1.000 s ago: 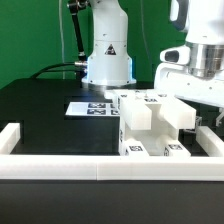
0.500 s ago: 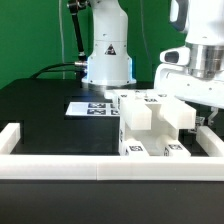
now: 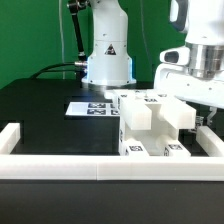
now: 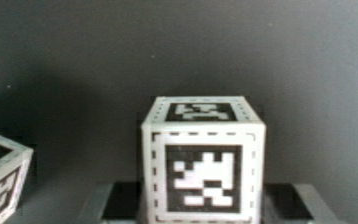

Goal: Assemble chair

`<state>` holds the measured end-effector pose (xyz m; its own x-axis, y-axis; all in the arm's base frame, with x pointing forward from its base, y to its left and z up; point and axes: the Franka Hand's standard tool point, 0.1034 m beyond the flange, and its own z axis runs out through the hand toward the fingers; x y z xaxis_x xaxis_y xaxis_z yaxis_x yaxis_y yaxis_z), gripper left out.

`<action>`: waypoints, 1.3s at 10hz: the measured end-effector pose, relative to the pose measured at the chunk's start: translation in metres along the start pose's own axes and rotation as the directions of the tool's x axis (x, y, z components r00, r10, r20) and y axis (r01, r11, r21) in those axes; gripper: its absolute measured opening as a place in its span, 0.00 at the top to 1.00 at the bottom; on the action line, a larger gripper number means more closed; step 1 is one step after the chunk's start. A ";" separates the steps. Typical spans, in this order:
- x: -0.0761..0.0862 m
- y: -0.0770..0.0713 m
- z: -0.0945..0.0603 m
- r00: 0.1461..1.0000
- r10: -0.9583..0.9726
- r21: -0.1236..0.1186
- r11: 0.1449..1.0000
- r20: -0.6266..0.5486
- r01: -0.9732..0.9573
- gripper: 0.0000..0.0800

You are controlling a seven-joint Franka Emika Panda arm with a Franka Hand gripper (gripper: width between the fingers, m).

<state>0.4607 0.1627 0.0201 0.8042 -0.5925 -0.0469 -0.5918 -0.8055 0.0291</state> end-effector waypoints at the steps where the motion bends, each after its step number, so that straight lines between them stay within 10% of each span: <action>1: 0.000 0.000 0.000 1.000 0.000 0.000 1.000 0.000 0.000 0.64; 8: 0.013 0.001 -0.090 0.999 0.029 0.105 0.994 0.044 -0.034 0.64; 13: 0.025 0.012 -0.089 0.998 -0.052 0.101 0.994 0.024 0.049 0.64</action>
Offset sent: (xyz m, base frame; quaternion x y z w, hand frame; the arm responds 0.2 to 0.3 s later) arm -0.0126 -0.0052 0.0477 0.0173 -0.0330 0.0040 0.9993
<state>0.4788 0.1382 0.1080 0.8321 -0.5498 -0.0724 -0.5542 -0.8290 -0.0745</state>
